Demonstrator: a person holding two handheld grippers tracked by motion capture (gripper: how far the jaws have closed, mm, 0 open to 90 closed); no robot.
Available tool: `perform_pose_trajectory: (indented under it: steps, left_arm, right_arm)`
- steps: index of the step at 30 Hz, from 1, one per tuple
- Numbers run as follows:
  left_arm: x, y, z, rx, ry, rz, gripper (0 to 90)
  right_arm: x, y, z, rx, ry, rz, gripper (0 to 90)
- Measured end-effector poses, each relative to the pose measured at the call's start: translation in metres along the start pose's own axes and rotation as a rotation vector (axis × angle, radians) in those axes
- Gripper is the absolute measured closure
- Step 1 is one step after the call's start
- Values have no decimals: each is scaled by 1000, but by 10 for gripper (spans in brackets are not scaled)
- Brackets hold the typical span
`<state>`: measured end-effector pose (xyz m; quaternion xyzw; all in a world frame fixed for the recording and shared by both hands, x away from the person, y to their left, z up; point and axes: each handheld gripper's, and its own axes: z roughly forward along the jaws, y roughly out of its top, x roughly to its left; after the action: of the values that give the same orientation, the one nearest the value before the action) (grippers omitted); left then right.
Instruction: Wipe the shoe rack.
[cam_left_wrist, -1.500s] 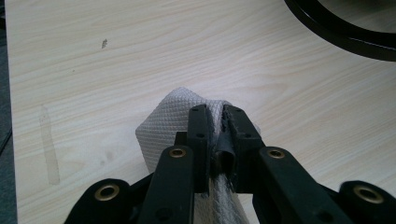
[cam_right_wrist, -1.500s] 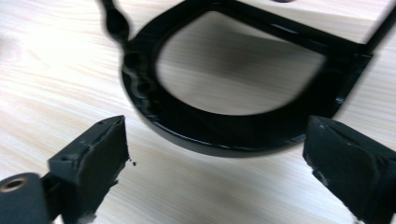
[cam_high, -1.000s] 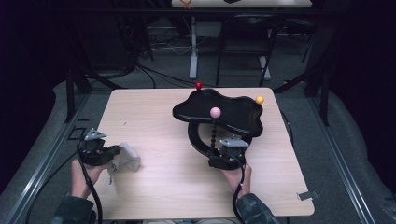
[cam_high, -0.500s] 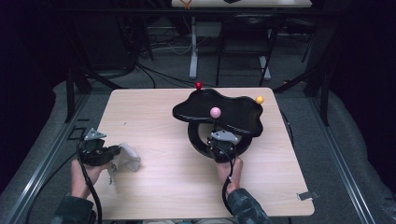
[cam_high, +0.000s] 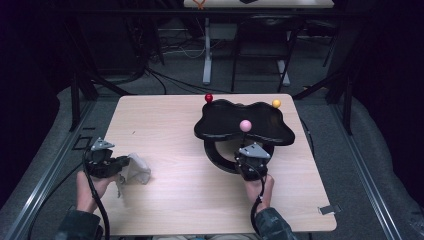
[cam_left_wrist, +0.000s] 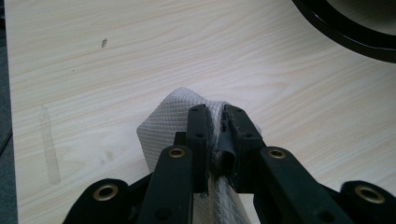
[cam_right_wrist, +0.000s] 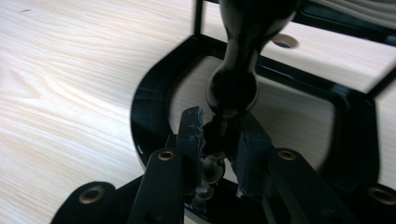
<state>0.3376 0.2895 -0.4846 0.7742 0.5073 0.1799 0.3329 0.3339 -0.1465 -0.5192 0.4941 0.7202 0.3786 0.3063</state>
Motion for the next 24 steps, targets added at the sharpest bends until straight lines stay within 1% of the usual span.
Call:
perform_pose_trajectory:
  steps: [1,3,4,5,6,8,9,10,11,12,13,15,17,18,19,20,24]
  left_arm:
    - [0,0,0,3,0,2,805]
    - [0,0,1,2,0,-2,805]
    - [0,0,1,4,-2,2,806]
    - [-1,0,1,2,-3,4,805]
    - [-1,0,1,2,-2,2,805]
    - [-1,0,1,1,-3,2,805]
    - [0,0,0,0,-1,-1,805]
    - [0,0,0,1,-1,0,806]
    - [1,0,0,-2,0,0,805]
    - [1,0,0,-3,0,-5,805]
    - [1,0,0,-4,0,-5,806]
    - [1,0,0,-3,-1,-5,805]
    - [0,0,0,0,-1,3,806]
    - [0,0,0,-1,0,1,806]
    - [0,0,0,-2,-1,1,806]
    - [0,0,0,-3,0,1,806]
    - [1,0,-1,-3,0,-5,806]
  right_arm:
    - [-4,-1,-2,-1,-10,10,699]
    - [-12,-3,-5,-10,-35,55,598]
    - [-15,-2,-6,-21,-43,73,575]
    - [-16,-2,-7,-32,-45,75,552]
    - [-15,-1,-8,-55,-65,73,540]
    - [-12,2,-10,-79,-82,67,582]
    - [-12,3,-10,-85,-75,62,622]
    - [-10,5,-9,-96,-95,45,702]
    - [-8,5,-9,-100,-99,37,735]
    - [-7,6,-8,-100,-117,33,740]
    - [-8,7,-7,-105,-105,34,742]
    - [-10,8,-5,-103,-101,19,745]
    - [-11,9,-2,-110,-85,7,747]
    - [-11,10,0,-116,-87,-3,747]
    - [-11,11,1,-110,-62,-12,748]
    - [-9,12,3,-108,-49,-29,748]
    - [-4,17,10,-114,-15,-62,749]
